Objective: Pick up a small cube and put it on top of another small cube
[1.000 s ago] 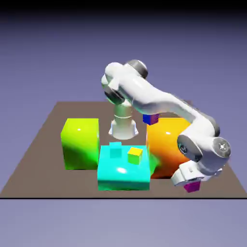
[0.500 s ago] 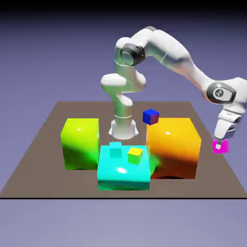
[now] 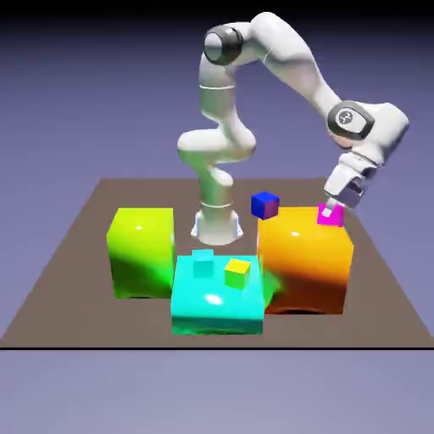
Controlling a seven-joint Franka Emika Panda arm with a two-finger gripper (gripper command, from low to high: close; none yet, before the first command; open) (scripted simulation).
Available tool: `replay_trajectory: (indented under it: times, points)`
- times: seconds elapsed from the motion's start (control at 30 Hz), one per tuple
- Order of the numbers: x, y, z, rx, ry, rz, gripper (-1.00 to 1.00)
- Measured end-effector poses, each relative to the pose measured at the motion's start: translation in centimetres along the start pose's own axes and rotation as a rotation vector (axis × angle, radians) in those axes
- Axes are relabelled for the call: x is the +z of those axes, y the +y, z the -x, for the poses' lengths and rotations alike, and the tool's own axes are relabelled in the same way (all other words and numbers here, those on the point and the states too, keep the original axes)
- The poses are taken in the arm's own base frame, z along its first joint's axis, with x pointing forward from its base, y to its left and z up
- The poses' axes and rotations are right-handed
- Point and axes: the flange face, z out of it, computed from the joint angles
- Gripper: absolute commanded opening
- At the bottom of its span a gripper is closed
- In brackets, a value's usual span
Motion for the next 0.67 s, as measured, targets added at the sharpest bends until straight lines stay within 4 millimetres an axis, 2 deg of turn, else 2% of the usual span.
replay_trajectory:
  times: [0.2, 0.33, 0.4, 0.57, 0.6, 0.67]
  points:
    - [0.5, 8.4, 2.8, 0.076, -0.271, -0.085, -1.0]
    - [0.5, 12.8, 5.2, 0.092, -0.453, -0.219, -1.0]
    - [0.5, 13.4, 5.2, 0.094, -0.503, -0.249, -1.0]
    - [6.2, 11.2, 7.6, 0.094, -0.503, -0.25, -1.0]
    - [6.5, 11.1, 7.7, 0.094, -0.503, -0.25, 1.0]
    - [6.5, 11.1, 7.7, 0.094, -0.502, -0.248, 1.0]
